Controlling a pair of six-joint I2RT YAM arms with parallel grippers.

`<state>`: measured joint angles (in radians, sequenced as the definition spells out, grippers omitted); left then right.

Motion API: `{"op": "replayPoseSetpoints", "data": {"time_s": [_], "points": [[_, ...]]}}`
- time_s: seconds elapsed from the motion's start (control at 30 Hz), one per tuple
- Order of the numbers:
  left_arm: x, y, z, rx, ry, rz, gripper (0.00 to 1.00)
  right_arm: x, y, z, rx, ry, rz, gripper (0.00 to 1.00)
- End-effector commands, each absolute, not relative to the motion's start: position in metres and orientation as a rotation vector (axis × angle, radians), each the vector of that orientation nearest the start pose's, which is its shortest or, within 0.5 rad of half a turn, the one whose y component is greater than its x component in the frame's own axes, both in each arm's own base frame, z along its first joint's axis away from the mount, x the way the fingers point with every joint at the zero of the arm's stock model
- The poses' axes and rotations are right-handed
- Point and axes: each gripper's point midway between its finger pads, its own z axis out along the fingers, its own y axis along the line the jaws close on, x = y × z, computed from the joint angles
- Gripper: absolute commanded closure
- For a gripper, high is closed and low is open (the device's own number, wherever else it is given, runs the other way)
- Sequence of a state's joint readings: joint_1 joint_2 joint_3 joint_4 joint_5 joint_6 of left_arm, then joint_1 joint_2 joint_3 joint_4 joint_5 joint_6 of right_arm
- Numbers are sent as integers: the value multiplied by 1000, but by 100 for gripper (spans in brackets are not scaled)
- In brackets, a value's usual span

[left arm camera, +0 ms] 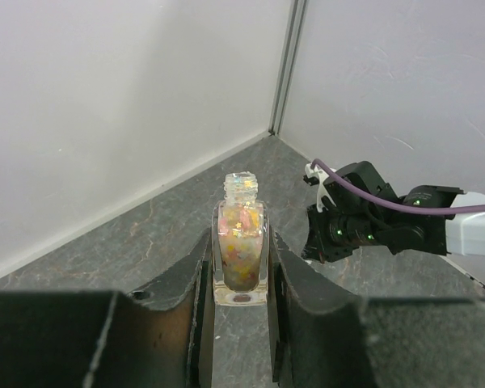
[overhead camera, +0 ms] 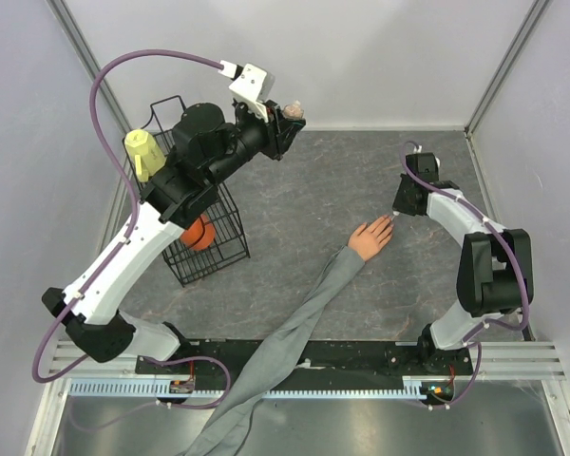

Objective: Paint the nails

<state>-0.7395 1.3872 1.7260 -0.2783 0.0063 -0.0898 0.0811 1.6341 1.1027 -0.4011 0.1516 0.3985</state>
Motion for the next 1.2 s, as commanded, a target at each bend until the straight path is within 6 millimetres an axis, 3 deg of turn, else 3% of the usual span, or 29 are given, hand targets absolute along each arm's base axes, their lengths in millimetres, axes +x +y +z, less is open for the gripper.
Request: {"op": "replayPoseSetpoints", "data": {"time_s": [0.0,0.93,1.17], "points": [[315,-296,508,479,1422,-736,98,422,24,99,443,2374,46,100],[326,-289,504,484,1445,-754,98,428,24,95,439,2385,41,100],[327,-289,505,485,1444,-760,98,424,22,86,448,2408,19,100]]}}
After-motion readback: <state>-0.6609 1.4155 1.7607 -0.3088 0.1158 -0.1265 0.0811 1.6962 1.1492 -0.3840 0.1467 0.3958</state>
